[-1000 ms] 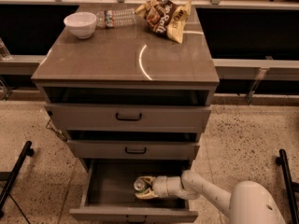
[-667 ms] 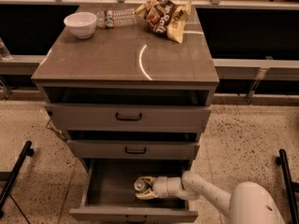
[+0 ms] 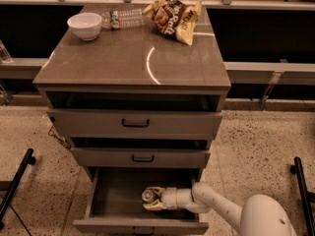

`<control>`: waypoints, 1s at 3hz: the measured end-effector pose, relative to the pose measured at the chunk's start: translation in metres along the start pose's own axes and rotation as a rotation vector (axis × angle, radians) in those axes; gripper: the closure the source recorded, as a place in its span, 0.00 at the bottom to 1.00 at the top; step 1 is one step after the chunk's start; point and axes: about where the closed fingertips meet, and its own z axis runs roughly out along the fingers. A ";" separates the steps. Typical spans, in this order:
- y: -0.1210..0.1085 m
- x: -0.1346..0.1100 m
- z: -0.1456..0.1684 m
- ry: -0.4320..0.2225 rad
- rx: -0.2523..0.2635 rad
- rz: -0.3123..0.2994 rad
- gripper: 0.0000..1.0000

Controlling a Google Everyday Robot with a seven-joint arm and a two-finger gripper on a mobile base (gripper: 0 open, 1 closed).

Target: Place green can into bottom drawer

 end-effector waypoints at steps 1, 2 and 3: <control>-0.003 0.005 0.004 0.001 0.007 0.004 0.59; -0.006 0.009 0.007 -0.004 0.012 0.008 0.35; -0.009 0.010 0.007 -0.020 0.024 0.016 0.13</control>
Offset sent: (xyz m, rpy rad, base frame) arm 0.0136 -0.0004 -0.0145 0.0079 0.0018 -0.0272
